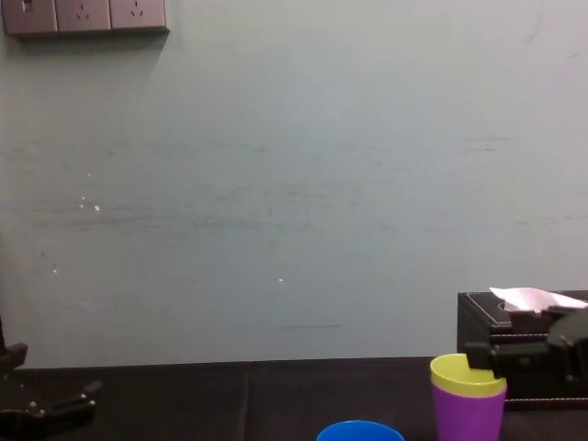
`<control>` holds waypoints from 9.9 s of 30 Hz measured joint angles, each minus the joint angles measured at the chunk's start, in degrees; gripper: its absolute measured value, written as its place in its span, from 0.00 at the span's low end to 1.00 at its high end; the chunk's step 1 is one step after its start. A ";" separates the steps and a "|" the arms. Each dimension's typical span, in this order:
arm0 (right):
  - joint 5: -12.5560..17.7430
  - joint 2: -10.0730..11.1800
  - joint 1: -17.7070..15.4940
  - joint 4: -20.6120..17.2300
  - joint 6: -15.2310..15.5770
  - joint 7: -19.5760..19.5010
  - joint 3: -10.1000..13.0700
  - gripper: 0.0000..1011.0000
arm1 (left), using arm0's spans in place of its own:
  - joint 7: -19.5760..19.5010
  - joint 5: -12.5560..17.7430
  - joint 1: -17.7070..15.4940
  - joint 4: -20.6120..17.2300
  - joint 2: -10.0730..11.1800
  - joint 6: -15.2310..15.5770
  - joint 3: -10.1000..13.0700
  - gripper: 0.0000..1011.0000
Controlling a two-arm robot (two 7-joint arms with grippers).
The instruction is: Stack the three plastic cups sequentially using one hand.
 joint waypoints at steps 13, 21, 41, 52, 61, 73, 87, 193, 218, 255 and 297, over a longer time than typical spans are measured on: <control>2.88 4.92 -5.14 -4.89 -1.81 5.30 -1.89 0.99 | 0.00 0.00 0.00 0.00 0.00 0.00 0.00 1.00; 3.30 5.50 -6.19 -5.32 -2.35 6.25 -4.41 0.99 | 0.00 0.00 0.00 0.00 0.00 0.00 0.00 1.00; 2.58 2.08 -4.03 -1.71 -1.65 4.98 -8.42 0.99 | 0.00 0.00 0.00 0.00 0.00 0.00 0.00 1.00; 1.70 0.34 -2.11 0.51 -1.30 4.79 -9.76 0.99 | 0.00 0.00 0.00 0.00 0.00 0.00 0.00 1.00; 1.10 -0.95 -0.42 1.88 -1.09 4.82 -10.56 0.99 | 0.00 0.00 0.00 0.00 0.00 0.00 0.00 1.00; 0.84 -1.99 0.72 2.74 -0.82 5.01 -11.34 0.99 | 0.00 0.00 0.00 0.00 0.00 0.00 0.00 1.00; 0.35 -3.36 2.13 4.14 -0.73 5.22 -12.32 0.99 | 0.00 0.00 0.00 0.00 0.00 0.00 0.00 1.00; 2.68 0.15 2.10 -7.44 5.93 -2.31 -4.24 0.71 | 0.00 0.00 0.00 0.00 0.00 0.00 0.00 1.00; 3.86 -0.68 4.29 -2.41 7.92 -6.50 -1.78 0.71 | 0.00 0.00 0.00 0.00 0.00 0.00 0.00 1.00; 1.75 -3.06 4.60 2.23 7.18 -5.87 -2.07 0.71 | 0.00 0.00 0.00 0.00 0.00 0.00 0.00 1.00; 1.66 -3.09 4.63 2.26 7.17 -5.79 -2.18 0.99 | 0.00 0.00 0.00 0.00 0.00 0.00 0.00 1.00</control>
